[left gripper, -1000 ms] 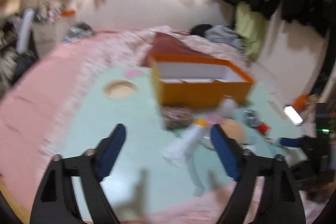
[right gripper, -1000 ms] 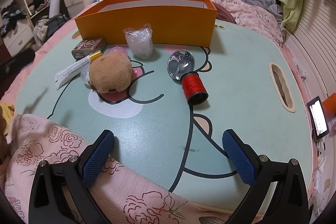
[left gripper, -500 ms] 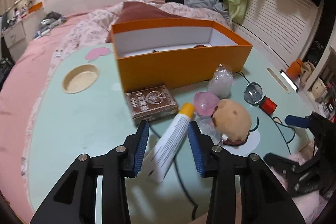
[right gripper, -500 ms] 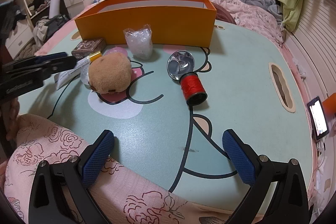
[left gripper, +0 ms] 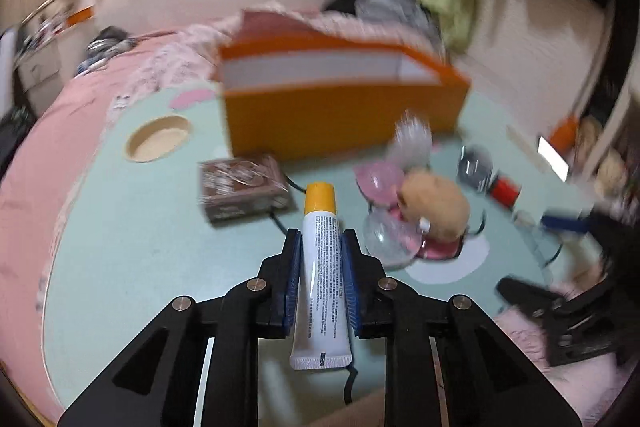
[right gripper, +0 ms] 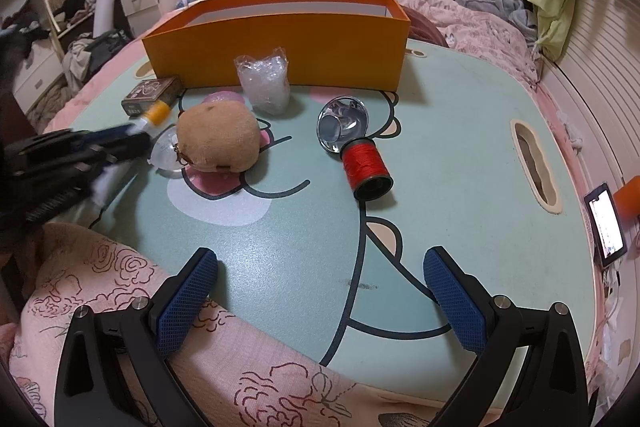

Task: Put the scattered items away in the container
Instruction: 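Grasp the white yellow-capped tube with left tool while right tool reaches toward the red spool, then lift the tube with left tool while right tool grasps the red spool, then carry the tube and spool over the orange box and open both tools, then pull both open tools back from the box toward the desk items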

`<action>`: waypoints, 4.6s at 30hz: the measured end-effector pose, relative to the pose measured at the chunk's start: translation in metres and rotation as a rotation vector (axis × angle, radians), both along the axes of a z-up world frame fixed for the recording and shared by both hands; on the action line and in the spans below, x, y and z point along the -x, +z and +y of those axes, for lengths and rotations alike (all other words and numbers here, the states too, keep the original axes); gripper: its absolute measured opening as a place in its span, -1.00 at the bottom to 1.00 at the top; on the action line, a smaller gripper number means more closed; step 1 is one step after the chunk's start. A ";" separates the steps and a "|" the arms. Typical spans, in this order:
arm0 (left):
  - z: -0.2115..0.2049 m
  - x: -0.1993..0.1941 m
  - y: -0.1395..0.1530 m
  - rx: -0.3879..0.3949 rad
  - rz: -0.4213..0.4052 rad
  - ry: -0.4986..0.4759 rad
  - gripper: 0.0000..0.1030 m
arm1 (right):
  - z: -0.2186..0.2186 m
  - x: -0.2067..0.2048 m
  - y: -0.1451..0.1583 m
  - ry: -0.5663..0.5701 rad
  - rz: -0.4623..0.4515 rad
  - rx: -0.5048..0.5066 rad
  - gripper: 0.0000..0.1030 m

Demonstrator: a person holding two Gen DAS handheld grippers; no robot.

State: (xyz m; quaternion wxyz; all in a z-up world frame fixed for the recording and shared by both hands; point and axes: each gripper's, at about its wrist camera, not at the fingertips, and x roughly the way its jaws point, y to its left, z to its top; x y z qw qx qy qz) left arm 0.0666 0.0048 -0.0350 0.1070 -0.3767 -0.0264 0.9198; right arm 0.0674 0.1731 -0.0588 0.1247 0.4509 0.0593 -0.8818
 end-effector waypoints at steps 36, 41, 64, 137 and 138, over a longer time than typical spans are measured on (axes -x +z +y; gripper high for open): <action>0.024 -0.043 0.015 0.104 0.141 0.032 -0.59 | -0.018 0.002 0.017 0.034 0.108 0.003 -0.60; 0.021 -0.041 0.013 0.093 0.126 0.033 -0.59 | -0.016 -0.001 0.015 0.035 0.105 0.014 -0.60; 0.021 -0.040 0.011 0.091 0.119 0.035 -0.59 | -0.019 -0.002 0.013 0.041 0.110 0.003 -0.60; -0.003 -0.027 0.019 0.056 -0.042 0.072 0.35 | -0.011 0.016 0.032 0.001 0.098 0.084 0.38; -0.005 -0.028 0.012 0.041 -0.055 0.076 0.35 | -0.013 0.012 0.028 -0.010 0.107 0.046 0.38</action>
